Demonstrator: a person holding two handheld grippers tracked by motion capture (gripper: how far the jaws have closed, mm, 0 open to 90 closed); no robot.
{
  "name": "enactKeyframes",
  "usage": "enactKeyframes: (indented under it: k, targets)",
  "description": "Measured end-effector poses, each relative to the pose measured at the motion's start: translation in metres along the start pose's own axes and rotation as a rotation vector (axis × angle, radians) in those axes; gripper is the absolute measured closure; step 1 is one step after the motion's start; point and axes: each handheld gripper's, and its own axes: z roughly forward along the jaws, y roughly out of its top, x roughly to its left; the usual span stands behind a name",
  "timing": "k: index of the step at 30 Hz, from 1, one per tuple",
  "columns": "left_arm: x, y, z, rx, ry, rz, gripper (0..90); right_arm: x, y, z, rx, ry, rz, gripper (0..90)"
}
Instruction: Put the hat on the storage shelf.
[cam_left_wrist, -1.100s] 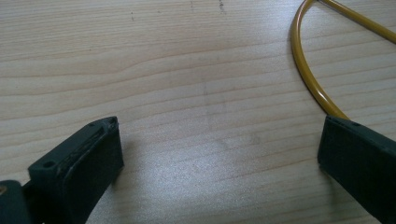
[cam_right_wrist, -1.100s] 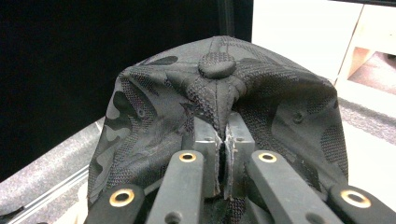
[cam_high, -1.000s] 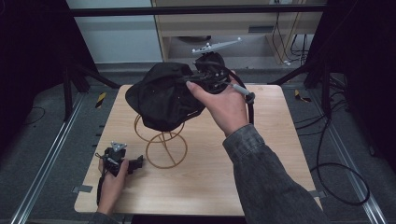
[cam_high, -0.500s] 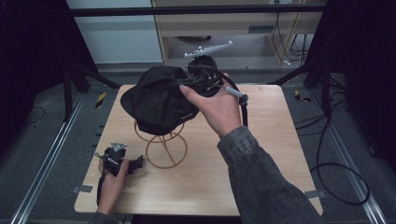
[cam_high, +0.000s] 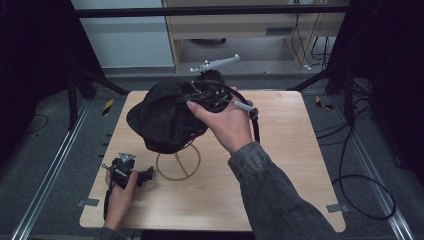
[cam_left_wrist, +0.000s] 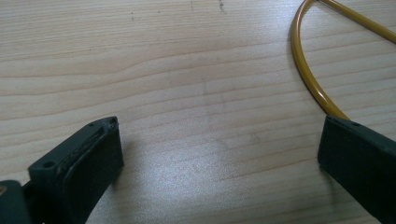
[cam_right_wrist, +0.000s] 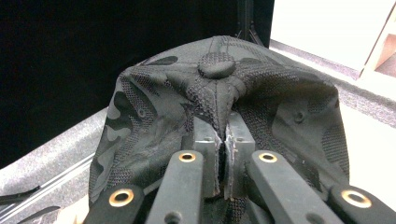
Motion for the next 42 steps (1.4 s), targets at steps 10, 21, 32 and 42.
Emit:
enactKeyframes:
  k: [10,21,32,42]
  targets:
    - [0.000,0.000,0.000,-0.001,-0.004,-0.001,0.0,-0.001,-0.009,0.012,0.030,-0.006,0.002,85.7]
    - [0.000,0.000,0.000,-0.007,0.000,-0.001,0.0,-0.004,-0.020,0.021,0.064,-0.013,0.008,84.9]
    - [0.000,0.000,0.000,-0.006,-0.001,-0.002,0.0,-0.005,-0.022,0.026,0.075,-0.011,0.016,84.8]
    - [0.000,0.000,0.000,-0.005,0.001,-0.002,0.0,-0.004,-0.022,0.019,0.086,-0.017,0.006,85.1]
